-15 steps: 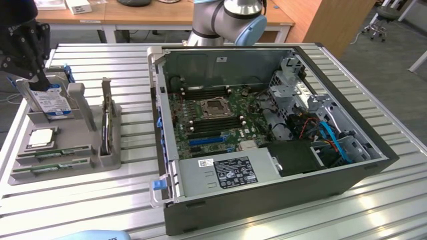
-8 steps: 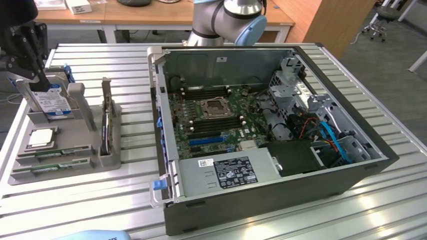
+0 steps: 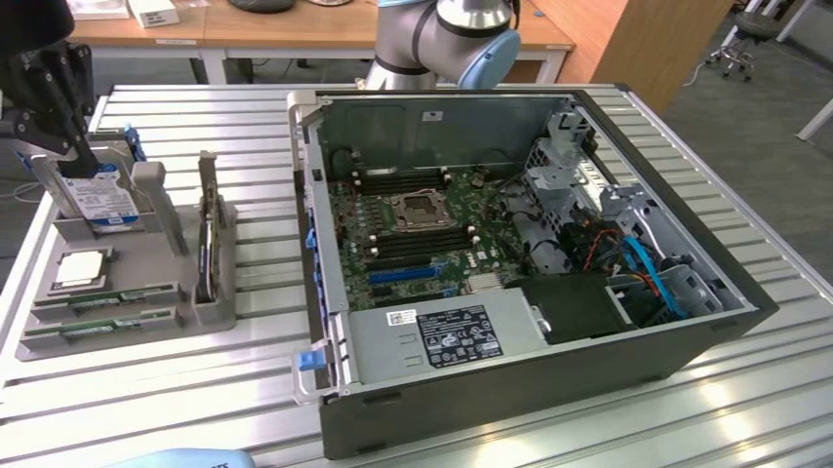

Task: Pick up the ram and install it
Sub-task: 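Pick up the ram and move it above insertion slot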

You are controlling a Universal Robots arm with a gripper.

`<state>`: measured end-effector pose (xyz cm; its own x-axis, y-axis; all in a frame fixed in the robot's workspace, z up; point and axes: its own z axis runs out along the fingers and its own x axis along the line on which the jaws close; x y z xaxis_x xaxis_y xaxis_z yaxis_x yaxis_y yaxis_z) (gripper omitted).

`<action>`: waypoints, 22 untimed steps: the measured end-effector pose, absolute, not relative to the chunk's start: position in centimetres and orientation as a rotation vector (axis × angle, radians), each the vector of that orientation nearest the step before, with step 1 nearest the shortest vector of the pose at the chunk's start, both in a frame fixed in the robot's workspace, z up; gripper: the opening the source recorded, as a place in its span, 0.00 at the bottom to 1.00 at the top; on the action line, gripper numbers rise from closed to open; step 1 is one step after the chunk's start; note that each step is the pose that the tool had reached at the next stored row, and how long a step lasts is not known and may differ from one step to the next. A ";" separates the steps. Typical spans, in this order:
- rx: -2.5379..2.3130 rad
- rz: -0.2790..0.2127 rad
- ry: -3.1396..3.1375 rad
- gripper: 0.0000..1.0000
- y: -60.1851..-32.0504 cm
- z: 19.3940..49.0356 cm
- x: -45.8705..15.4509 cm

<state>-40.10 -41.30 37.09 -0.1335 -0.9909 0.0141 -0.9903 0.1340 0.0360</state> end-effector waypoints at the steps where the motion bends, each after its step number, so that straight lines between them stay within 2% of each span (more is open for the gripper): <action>1: 2.048 -0.028 -2.342 0.10 -41.3 37.1 -40.1; 22: 2.102 -0.029 -2.301 0.10 -41.3 37.1 -40.1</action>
